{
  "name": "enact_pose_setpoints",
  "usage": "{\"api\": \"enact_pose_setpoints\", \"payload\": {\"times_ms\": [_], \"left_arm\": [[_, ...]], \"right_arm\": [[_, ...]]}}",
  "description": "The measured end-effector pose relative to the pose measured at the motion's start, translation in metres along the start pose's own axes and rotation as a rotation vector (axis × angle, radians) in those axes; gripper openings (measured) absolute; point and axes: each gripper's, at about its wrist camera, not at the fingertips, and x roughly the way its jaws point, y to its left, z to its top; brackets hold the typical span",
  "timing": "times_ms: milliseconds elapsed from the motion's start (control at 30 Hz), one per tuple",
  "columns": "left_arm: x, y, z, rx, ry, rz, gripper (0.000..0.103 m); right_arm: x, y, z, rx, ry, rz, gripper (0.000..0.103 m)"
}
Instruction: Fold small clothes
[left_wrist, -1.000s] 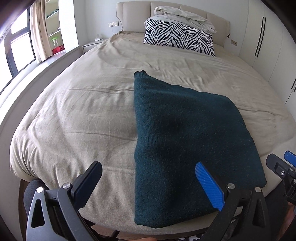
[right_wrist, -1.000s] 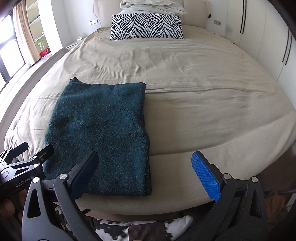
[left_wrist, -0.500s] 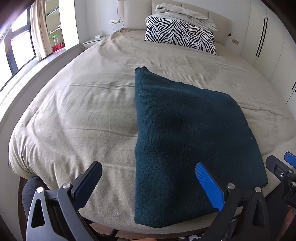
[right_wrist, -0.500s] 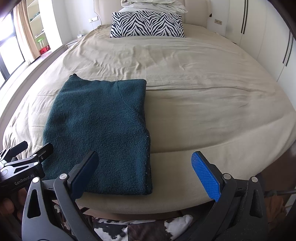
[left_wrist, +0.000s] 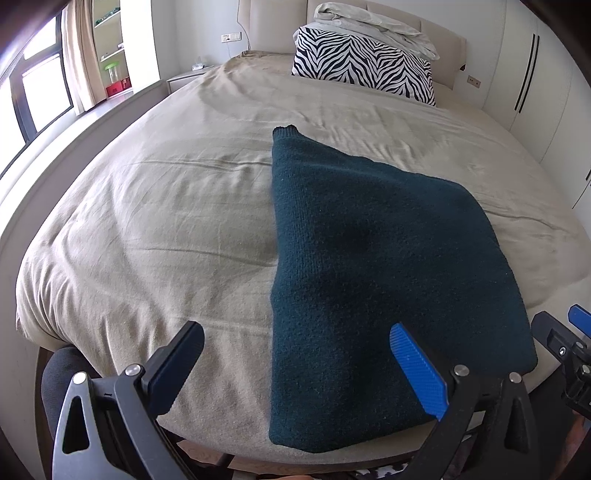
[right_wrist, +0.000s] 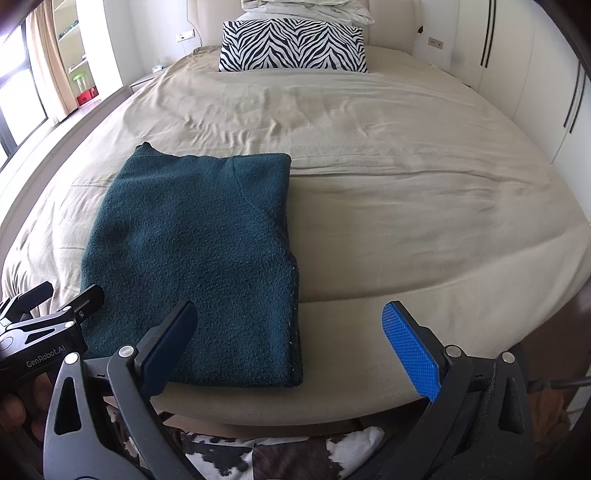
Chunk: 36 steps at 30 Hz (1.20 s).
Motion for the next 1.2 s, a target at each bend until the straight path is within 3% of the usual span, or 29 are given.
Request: {"api": "enact_pose_setpoints", "payload": {"times_ms": [1200], "left_arm": [[0.0033, 0.0030, -0.0026, 0.000, 0.011, 0.008, 0.103]], "right_arm": [[0.0048, 0.0017, -0.0066, -0.001, 0.014, -0.006, 0.102]]}}
